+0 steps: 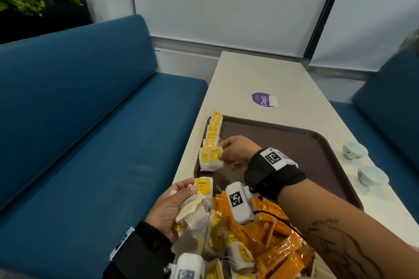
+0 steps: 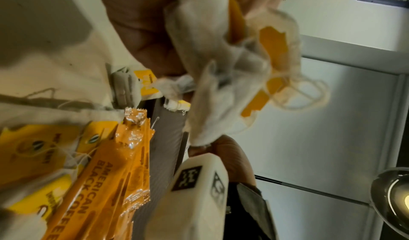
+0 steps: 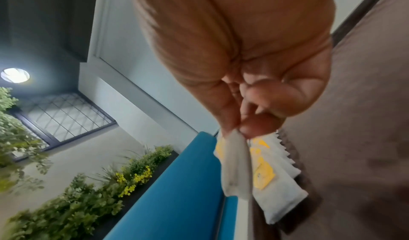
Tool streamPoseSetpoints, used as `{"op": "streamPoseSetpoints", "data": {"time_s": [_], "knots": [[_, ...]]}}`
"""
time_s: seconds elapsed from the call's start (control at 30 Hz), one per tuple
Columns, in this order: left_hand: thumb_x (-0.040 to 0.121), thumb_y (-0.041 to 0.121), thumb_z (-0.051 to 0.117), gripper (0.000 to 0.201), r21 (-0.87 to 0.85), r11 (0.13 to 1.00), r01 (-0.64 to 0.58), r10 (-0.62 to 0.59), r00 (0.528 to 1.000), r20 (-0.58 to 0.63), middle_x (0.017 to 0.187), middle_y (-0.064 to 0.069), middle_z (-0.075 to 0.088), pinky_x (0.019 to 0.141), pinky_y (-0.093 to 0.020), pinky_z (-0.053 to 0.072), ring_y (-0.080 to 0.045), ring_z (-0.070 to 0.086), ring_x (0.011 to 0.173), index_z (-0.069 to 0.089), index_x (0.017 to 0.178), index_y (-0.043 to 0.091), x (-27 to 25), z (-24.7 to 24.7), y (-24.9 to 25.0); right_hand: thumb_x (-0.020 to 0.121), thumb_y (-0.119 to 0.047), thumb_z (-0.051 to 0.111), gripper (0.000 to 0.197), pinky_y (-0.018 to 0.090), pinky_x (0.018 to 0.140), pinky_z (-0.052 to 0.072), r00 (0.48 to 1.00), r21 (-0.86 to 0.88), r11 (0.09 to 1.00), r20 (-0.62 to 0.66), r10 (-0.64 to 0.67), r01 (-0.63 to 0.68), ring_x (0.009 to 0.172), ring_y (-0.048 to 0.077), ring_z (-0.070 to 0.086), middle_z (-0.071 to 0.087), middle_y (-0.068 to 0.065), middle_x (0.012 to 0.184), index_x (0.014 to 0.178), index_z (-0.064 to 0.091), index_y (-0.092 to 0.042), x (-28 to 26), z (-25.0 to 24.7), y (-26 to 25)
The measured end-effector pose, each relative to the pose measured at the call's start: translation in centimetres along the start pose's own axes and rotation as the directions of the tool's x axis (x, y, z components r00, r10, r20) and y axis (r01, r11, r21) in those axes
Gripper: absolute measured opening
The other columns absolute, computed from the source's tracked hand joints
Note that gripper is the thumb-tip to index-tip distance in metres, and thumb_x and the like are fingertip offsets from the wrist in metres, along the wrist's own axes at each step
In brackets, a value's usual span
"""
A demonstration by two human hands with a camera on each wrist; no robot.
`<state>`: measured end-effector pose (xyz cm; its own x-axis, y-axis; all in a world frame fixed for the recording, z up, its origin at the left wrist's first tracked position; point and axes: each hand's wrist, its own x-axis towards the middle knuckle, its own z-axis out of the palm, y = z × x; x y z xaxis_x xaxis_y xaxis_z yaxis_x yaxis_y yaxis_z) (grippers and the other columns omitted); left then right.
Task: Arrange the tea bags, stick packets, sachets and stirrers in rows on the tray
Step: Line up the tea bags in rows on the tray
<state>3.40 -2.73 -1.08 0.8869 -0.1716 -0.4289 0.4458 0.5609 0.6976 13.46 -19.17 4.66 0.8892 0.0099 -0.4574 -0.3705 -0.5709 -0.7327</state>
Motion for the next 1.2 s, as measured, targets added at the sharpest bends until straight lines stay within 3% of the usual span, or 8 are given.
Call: {"op": "streamPoseSetpoints", "data": {"time_s": [0.1, 0.23, 0.37, 0.5, 0.77, 0.93, 1.07, 1.2], "knots": [[0.087, 0.001, 0.054, 0.011, -0.015, 1.000, 0.001, -0.001, 1.000, -0.020, 0.073, -0.012, 0.070, 0.048, -0.028, 0.055, -0.020, 0.066, 0.059, 0.059, 0.095, 0.007, 0.1, -0.5, 0.2, 0.086, -0.006, 0.064, 0.010, 0.018, 0.051, 0.040, 1.000, -0.210, 0.978, 0.016, 0.011, -0.008, 0.061, 0.010, 0.050, 0.059, 0.002, 0.079, 0.087, 0.062, -0.015, 0.9, 0.8, 0.0], [0.086, 0.002, 0.055, 0.011, -0.008, 1.000, 0.006, -0.006, 0.999, -0.047, 0.075, -0.012, 0.070, 0.048, -0.028, 0.055, -0.022, 0.065, 0.064, 0.059, 0.094, 0.008, 0.2, -0.9, 0.3, 0.084, -0.006, 0.063, 0.036, 0.015, 0.043, 0.044, 0.996, -0.291, 0.955, 0.047, 0.073, -0.056, 0.061, 0.008, 0.052, 0.066, 0.009, 0.100, 0.119, 0.061, -0.003, 1.6, 2.1, -0.3], [0.086, 0.001, 0.054, 0.011, -0.019, 1.000, 0.001, -0.002, 0.999, -0.052, 0.073, -0.013, 0.069, 0.046, -0.027, 0.054, -0.020, 0.066, 0.056, 0.058, 0.095, 0.006, 0.2, -1.1, 0.4, 0.099, -0.023, 0.045, 0.037, 0.024, 0.091, 0.040, 0.980, -0.367, 0.920, 0.085, 0.178, -0.135, 0.101, 0.019, 0.058, 0.063, 0.005, 0.111, 0.129, 0.053, -0.003, 1.7, 2.7, -1.7], [0.087, 0.000, 0.053, 0.011, -0.031, 0.999, -0.020, 0.018, 0.998, -0.062, 0.068, -0.011, 0.069, 0.045, -0.025, 0.054, -0.017, 0.065, 0.053, 0.058, 0.096, 0.005, 0.3, -1.6, 0.7, 0.098, -0.024, 0.048, 0.024, 0.027, 0.077, 0.039, 0.970, -0.595, 0.800, 0.147, 0.194, -0.070, 0.071, 0.013, 0.051, 0.055, 0.000, 0.078, 0.082, 0.059, -0.008, 3.2, 2.0, -2.0], [0.088, 0.000, 0.053, 0.010, -0.042, 0.999, -0.022, 0.020, 0.998, -0.061, 0.067, -0.010, 0.070, 0.044, -0.024, 0.053, -0.016, 0.066, 0.052, 0.058, 0.094, 0.005, 0.4, -1.8, 0.7, 0.099, -0.032, 0.045, 0.047, 0.035, 0.105, 0.033, 0.966, -0.633, 0.760, 0.070, 0.248, -0.150, 0.127, 0.028, 0.044, 0.050, 0.012, 0.133, 0.134, 0.047, -0.001, 3.5, 3.2, -1.7], [0.087, 0.000, 0.053, 0.011, -0.021, 1.000, -0.013, 0.012, 0.998, -0.060, 0.068, -0.009, 0.071, 0.046, -0.024, 0.054, -0.017, 0.066, 0.055, 0.058, 0.096, 0.006, 0.5, -1.9, 0.7, 0.098, -0.030, 0.048, 0.049, 0.035, 0.100, 0.038, 0.972, -0.550, 0.817, 0.035, 0.232, -0.175, 0.122, 0.028, 0.049, 0.051, 0.014, 0.133, 0.137, 0.043, -0.001, 3.6, 2.8, -1.6], [0.087, 0.001, 0.055, 0.012, -0.001, 1.000, -0.002, 0.002, 0.998, -0.063, 0.073, -0.011, 0.071, 0.050, -0.026, 0.056, -0.020, 0.066, 0.062, 0.059, 0.097, 0.006, 0.6, -1.9, 0.7, 0.088, -0.003, 0.058, 0.021, 0.029, 0.071, 0.056, 0.981, -0.154, 0.976, 0.087, 0.171, -0.157, 0.078, 0.019, 0.061, 0.057, 0.011, 0.093, 0.109, 0.057, 0.002, 4.2, 2.9, -0.6], [0.086, 0.003, 0.056, 0.013, 0.020, 1.000, -0.008, 0.009, 0.998, -0.059, 0.082, -0.014, 0.070, 0.055, -0.029, 0.057, -0.024, 0.065, 0.071, 0.059, 0.098, 0.007, 0.5, -1.9, 0.9, 0.088, -0.031, 0.065, 0.030, 0.029, 0.076, 0.049, 0.997, -0.263, 0.963, -0.062, 0.042, -0.057, 0.087, 0.022, 0.060, 0.059, 0.010, 0.095, 0.100, 0.059, -0.004, 3.7, 2.8, -0.8]]}}
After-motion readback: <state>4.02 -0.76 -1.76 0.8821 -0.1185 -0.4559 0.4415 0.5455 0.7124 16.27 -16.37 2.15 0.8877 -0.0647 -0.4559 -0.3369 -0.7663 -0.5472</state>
